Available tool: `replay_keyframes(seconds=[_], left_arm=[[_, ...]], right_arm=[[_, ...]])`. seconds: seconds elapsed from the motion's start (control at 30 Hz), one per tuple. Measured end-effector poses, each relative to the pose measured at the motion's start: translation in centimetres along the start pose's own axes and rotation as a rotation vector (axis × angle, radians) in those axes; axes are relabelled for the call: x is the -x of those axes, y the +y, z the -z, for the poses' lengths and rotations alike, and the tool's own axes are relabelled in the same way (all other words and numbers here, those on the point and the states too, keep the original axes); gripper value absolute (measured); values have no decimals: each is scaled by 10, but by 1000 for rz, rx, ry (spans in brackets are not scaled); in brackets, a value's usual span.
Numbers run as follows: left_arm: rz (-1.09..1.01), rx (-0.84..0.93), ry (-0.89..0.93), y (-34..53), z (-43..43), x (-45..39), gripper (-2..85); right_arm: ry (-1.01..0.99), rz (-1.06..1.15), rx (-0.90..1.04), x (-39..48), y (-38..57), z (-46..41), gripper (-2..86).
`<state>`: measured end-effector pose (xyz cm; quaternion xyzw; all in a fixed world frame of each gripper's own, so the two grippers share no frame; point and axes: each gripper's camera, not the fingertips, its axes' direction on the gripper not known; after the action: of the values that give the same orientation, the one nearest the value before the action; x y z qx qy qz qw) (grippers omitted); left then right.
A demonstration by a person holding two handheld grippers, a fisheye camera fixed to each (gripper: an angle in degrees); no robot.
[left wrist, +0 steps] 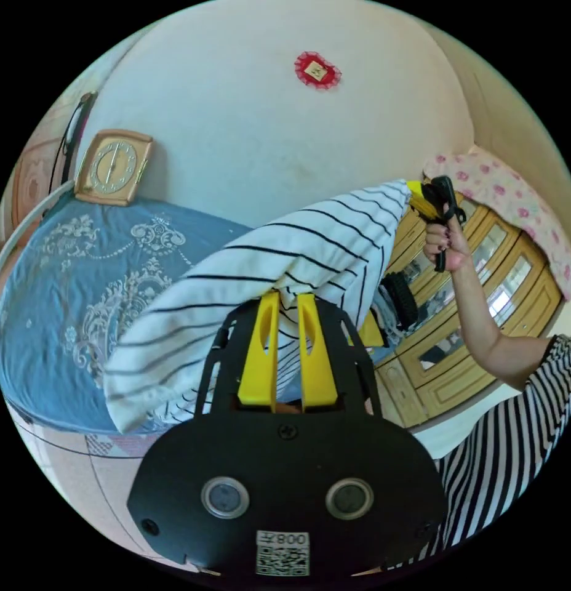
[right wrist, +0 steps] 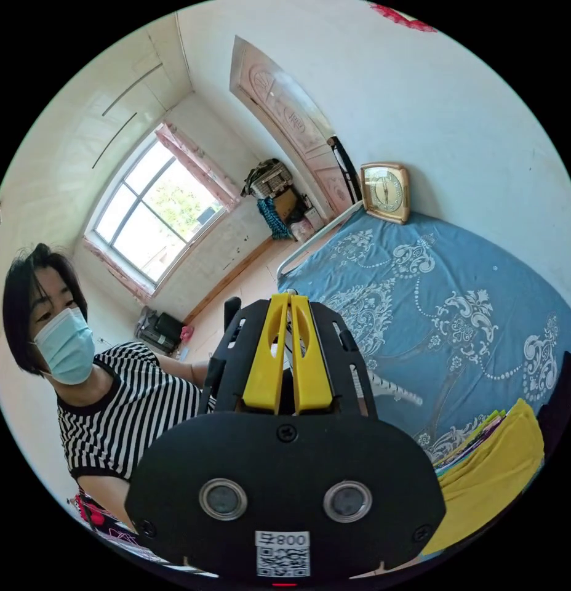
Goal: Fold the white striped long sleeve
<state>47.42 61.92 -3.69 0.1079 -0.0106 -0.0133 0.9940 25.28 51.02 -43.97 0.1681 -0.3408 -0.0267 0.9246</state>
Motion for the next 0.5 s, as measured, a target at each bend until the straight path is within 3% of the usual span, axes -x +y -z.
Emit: replay_keyframes(seconds=[0.17, 0.33, 0.5], left_arm=[[81, -52, 67, 6, 59, 20, 16], [124, -35, 149, -8, 77, 32, 9], [171, 60, 192, -31, 66, 37, 7]], right_arm=[[143, -59, 55, 28, 2, -4, 4], [291, -290, 99, 1, 41, -8, 13], [249, -419, 1, 15, 90, -11, 41]])
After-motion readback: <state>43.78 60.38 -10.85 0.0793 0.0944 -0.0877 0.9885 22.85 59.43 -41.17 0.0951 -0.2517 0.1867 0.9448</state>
